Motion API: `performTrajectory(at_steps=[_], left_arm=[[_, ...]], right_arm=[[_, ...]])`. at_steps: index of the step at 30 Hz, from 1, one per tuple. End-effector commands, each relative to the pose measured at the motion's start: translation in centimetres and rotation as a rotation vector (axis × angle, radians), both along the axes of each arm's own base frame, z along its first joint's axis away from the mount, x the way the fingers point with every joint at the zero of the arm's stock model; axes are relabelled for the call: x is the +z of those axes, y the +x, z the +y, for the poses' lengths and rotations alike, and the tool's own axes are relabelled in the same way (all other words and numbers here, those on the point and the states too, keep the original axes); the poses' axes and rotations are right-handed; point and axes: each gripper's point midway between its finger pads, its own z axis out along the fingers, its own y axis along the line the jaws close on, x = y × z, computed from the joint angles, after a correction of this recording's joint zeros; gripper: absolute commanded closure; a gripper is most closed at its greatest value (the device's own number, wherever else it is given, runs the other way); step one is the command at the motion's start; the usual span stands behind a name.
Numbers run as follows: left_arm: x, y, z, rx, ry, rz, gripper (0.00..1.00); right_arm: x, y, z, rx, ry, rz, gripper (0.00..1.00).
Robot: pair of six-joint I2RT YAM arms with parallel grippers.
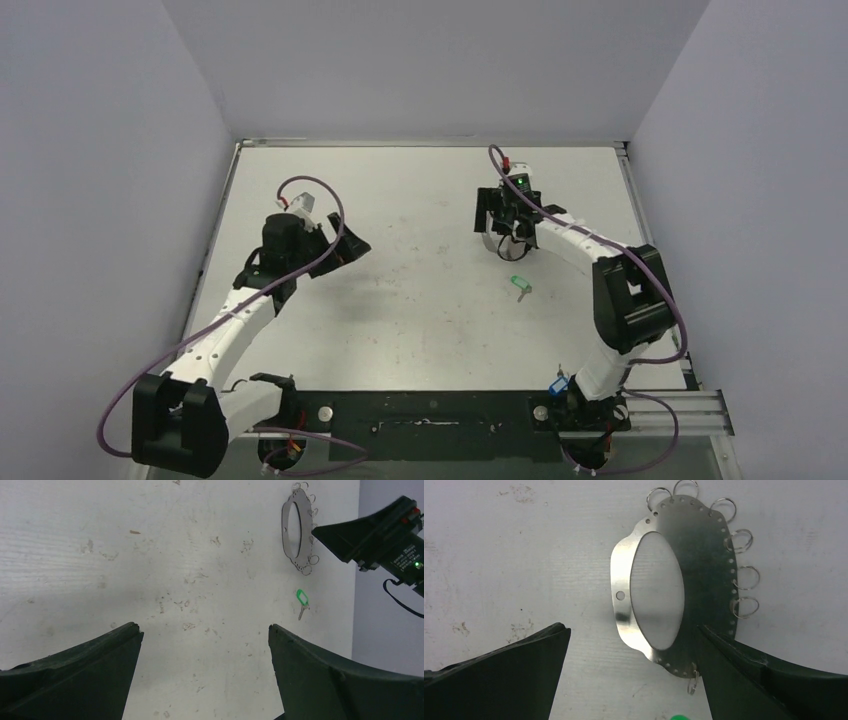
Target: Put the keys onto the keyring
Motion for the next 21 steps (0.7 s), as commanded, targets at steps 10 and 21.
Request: performTrajectory(at_steps=[10, 21], left_arm=[[5.4, 0.1, 1.1, 0.101, 0.306, -0.053, 0.03], [6.5, -0.5, 0.9, 0.080, 0.289, -0.065, 0.03]], right_arm=[[-7.0, 1.3, 4.4, 0.127, 0.027, 0.248, 0.14], [-6.2, -6.6, 10.3, 0.262, 0.226, 0.354, 0.22]])
